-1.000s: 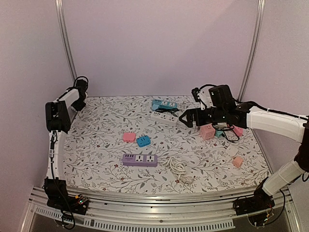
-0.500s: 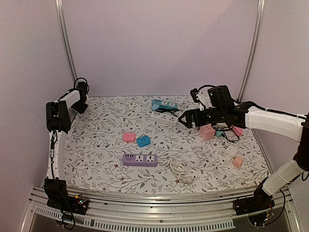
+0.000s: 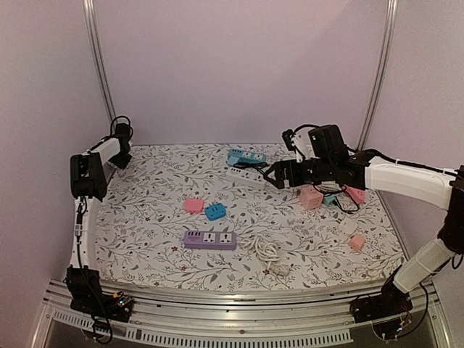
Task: Insert the plug
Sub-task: Move the plug to the center of the board.
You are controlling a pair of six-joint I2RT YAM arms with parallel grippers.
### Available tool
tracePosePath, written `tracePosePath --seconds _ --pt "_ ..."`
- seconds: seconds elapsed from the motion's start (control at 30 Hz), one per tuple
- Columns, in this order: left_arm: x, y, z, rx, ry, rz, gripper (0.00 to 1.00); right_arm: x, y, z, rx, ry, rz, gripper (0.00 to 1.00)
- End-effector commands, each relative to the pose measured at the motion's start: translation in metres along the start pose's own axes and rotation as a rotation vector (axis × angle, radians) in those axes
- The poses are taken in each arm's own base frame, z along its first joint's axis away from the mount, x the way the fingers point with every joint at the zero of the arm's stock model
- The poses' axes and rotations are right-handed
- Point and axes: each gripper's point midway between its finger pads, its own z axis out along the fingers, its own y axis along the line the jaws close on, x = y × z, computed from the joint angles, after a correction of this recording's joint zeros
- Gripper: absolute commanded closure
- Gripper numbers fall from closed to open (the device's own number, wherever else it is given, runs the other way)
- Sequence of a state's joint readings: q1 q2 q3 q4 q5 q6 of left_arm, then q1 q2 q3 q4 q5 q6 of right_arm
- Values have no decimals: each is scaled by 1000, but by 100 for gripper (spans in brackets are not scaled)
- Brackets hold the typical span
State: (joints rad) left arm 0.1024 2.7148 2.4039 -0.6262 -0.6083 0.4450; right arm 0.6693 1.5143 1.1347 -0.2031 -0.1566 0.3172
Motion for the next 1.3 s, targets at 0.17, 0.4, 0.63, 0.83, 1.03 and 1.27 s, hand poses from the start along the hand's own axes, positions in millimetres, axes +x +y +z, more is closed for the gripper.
tracePosePath --seconds 0.17,0.4,0.63,0.83,1.03,1.27 --pt "7 1 22 22 -6 -39 71 -1 6 10 -17 17 8 1" --pt "-2 2 26 -9 -37 -7 75 7 1 13 -4 38 7 1" --pt "-11 3 25 -32 -68 16 83 4 2 13 -3 36 -9 1" --pt "-17 4 23 -50 -84 27 92 7 3 18 -10 51 -3 1" --pt "-17 -3 21 -36 -89 53 100 7 2 20 -10 57 1 1" --pt "-21 -5 4 35 -120 44 100 10 2 20 -8 64 3 1"
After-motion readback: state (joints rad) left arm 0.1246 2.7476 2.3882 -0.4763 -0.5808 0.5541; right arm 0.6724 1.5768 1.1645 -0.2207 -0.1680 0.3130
